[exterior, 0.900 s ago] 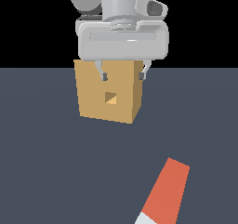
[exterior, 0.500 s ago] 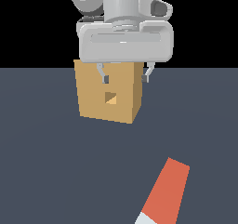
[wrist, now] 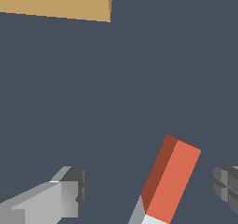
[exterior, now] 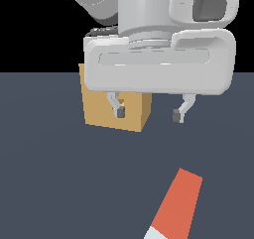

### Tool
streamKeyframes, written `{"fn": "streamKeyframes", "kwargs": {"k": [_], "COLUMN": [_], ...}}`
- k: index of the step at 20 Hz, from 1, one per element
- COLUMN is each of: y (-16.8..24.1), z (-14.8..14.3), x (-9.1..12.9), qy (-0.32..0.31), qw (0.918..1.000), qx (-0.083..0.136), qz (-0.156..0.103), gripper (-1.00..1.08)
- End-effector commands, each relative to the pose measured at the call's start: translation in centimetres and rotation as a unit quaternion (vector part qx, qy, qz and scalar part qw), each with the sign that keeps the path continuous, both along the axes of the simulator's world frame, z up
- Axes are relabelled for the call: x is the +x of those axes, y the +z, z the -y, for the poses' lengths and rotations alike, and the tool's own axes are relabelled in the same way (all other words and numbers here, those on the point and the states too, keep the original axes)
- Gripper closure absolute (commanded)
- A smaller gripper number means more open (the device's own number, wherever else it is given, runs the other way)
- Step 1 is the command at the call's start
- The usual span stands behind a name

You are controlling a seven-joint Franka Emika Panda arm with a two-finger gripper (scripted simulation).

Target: Insert the peg into the horizontal hole in a box.

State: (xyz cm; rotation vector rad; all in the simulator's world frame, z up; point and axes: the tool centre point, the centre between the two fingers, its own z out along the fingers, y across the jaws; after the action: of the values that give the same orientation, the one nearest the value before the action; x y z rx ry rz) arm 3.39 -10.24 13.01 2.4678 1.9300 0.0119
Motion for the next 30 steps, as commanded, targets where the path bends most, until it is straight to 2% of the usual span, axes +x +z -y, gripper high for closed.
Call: {"fn": "streamKeyframes", "kwargs": {"k": [1, 7, 12, 21, 30], "y": [-1.5, -4.5, -6.0, -6.6, -10.5], "z": [3.8, 11.3, 14.8, 15.5, 15.4], "x": [0.0, -1.0, -2.1, -2.5, -2.6], "qy": [-0.049, -0.148, -0.196, -0.204, -0.205], "qw": [0.9988, 0.989, 0.9806, 0.9789, 0.9788], "qx": [0.0, 0.001, 0.002, 0.002, 0.002], "qz": [-0.001, -0.004, -0.005, -0.006, -0.005], "gripper": [-0.92, -0.92, -0.92, -0.92, -0.92]}}
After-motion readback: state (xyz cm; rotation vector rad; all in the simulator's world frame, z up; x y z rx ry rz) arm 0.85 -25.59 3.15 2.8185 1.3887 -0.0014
